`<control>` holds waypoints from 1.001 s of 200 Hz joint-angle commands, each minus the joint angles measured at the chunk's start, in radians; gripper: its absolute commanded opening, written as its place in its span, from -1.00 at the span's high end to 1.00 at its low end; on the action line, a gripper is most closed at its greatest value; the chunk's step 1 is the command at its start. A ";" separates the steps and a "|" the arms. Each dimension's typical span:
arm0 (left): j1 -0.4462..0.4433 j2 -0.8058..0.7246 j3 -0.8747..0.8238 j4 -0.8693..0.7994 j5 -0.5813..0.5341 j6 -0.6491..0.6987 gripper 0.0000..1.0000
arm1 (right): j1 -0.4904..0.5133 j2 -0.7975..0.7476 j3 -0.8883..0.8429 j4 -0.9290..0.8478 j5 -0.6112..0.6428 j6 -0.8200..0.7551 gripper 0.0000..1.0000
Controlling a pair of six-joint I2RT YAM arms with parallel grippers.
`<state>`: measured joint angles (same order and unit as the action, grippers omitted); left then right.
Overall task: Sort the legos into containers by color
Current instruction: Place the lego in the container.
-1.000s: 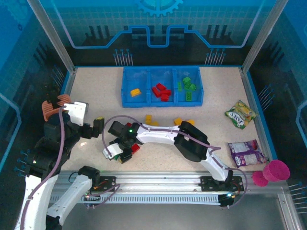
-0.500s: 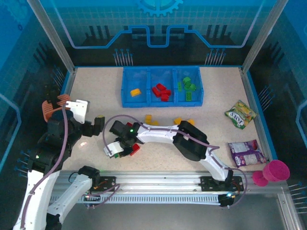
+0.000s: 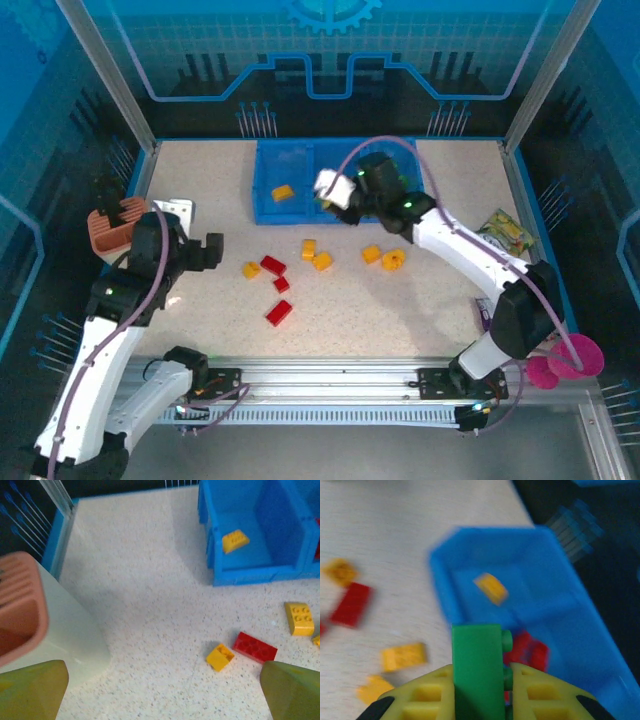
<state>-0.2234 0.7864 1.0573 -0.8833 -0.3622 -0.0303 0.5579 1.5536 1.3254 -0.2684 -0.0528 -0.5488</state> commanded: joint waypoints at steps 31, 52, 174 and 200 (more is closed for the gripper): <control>0.009 0.118 -0.076 0.047 0.105 -0.243 -0.99 | -0.212 0.177 0.104 -0.013 0.128 0.280 0.69; 0.009 0.155 -0.126 0.067 0.111 -0.340 -0.98 | -0.255 0.280 0.179 -0.040 0.120 0.329 0.69; 0.007 0.381 -0.316 0.329 0.182 -0.645 -0.98 | -0.284 0.564 0.427 -0.120 0.186 0.329 0.04; 0.007 0.448 -0.326 0.377 0.180 -0.714 -0.92 | -0.286 0.549 0.433 -0.120 0.169 0.338 -0.18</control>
<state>-0.2234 1.1870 0.7490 -0.5793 -0.1997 -0.6453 0.2737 2.1029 1.7256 -0.3603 0.1532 -0.2218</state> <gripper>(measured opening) 0.975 0.548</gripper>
